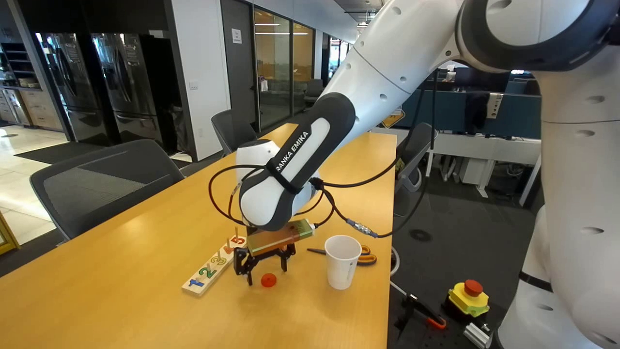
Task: Put the orange circles into the transparent cup then the blue circles into the white cup.
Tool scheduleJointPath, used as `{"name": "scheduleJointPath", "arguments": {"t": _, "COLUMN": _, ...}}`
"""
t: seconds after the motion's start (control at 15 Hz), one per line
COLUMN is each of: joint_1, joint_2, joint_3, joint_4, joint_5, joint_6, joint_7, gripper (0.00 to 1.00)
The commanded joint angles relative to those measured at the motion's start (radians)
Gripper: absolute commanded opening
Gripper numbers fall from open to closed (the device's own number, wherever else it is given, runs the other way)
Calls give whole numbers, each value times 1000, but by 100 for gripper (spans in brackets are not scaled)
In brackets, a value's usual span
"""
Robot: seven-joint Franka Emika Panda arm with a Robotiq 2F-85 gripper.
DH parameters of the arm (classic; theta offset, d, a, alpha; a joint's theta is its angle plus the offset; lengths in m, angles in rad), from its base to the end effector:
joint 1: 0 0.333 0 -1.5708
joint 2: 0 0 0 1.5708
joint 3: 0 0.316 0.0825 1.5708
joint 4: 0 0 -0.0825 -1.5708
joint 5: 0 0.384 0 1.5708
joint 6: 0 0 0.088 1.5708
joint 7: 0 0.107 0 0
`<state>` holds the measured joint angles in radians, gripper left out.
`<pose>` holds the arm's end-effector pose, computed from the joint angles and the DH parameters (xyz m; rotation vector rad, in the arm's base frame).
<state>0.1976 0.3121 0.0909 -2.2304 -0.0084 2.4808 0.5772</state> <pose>0.5190 0.1547 0.2263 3.1037 -0.4460 -0.1011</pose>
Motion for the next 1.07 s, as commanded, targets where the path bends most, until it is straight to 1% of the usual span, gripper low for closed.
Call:
{"name": "scheduleJointPath", "arguments": {"t": 0.0, "joint_1": 5, "joint_2": -18, "joint_3": -6, "joint_4": 0, "joint_5": 20, "joint_6": -18, "joint_7": -39, "gripper": 100}}
{"name": "scheduleJointPath", "arguments": {"t": 0.07, "joint_1": 5, "joint_2": -19, "joint_3": -6, "joint_4": -2, "joint_5": 24, "joint_6": -17, "joint_7": -39, "gripper": 100}}
{"name": "scheduleJointPath", "arguments": {"t": 0.13, "joint_1": 5, "joint_2": -22, "joint_3": -7, "joint_4": -10, "joint_5": 17, "joint_6": 4, "joint_7": -48, "gripper": 75}}
{"name": "scheduleJointPath", "arguments": {"t": 0.2, "joint_1": 2, "joint_2": -24, "joint_3": -3, "joint_4": -10, "joint_5": 26, "joint_6": -5, "joint_7": -59, "gripper": 74}}
{"name": "scheduleJointPath", "arguments": {"t": 0.33, "joint_1": 8, "joint_2": -26, "joint_3": -6, "joint_4": -12, "joint_5": 16, "joint_6": -12, "joint_7": -61, "gripper": 58}}
{"name": "scheduleJointPath", "arguments": {"t": 0.4, "joint_1": 9, "joint_2": -29, "joint_3": -6, "joint_4": -14, "joint_5": 14, "joint_6": -11, "joint_7": -64, "gripper": 49}}
{"name": "scheduleJointPath", "arguments": {"t": 0.67, "joint_1": 16, "joint_2": -43, "joint_3": -8, "joint_4": -21, "joint_5": 3, "joint_6": -7, "joint_7": -67, "gripper": 19}}
{"name": "scheduleJointPath", "arguments": {"t": 0.73, "joint_1": 17, "joint_2": -44, "joint_3": -8, "joint_4": -22, "joint_5": 0, "joint_6": -9, "joint_7": -67, "gripper": 16}}
{"name": "scheduleJointPath", "arguments": {"t": 0.8, "joint_1": 17, "joint_2": -45, "joint_3": -7, "joint_4": -21, "joint_5": 0, "joint_6": -12, "joint_7": -71, "gripper": 19}}
{"name": "scheduleJointPath", "arguments": {"t": 1.0, "joint_1": 15, "joint_2": -54, "joint_3": 11, "joint_4": 3, "joint_5": 18, "joint_6": -40, "joint_7": -121, "gripper": 19}}
